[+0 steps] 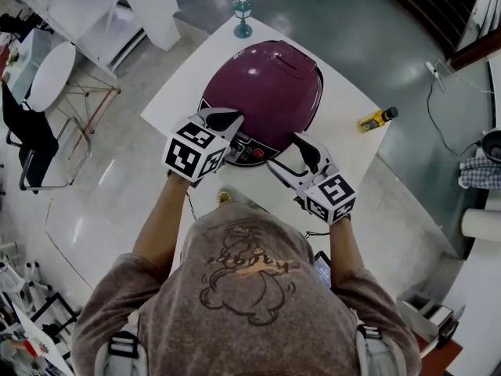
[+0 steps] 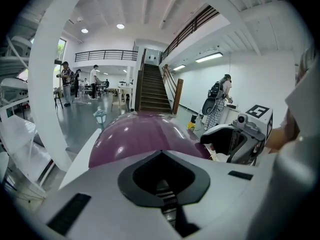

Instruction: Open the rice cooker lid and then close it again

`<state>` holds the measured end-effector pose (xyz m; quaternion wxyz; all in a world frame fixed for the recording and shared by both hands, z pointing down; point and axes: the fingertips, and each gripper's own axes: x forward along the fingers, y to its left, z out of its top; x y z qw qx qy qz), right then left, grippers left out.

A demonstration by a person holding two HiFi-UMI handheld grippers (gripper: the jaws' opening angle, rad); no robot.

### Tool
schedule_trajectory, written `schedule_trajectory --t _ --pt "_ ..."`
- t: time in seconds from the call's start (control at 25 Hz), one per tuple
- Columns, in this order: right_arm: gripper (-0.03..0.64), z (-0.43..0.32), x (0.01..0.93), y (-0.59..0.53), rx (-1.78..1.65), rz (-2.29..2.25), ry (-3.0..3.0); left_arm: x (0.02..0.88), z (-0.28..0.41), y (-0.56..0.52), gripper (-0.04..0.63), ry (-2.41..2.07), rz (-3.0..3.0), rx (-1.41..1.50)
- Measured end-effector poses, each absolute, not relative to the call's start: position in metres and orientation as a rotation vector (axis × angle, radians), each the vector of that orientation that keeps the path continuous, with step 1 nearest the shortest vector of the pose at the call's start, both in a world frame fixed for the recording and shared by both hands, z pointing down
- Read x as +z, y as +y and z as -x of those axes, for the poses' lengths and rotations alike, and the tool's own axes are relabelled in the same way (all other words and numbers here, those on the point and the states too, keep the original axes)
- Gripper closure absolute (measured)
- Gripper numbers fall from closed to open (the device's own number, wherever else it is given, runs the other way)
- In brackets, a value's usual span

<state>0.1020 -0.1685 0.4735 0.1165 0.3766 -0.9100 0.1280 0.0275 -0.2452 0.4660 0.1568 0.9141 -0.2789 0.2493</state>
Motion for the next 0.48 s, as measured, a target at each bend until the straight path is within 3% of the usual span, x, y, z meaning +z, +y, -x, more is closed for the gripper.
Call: schedule_trajectory --t 0.48 --pt "0.301 -0.1052 0.4713 -0.1709 0.464 -1.154 -2.686 0.4666 -0.0274 -0.2454 0.575 -0.751 -2.597 0.728"
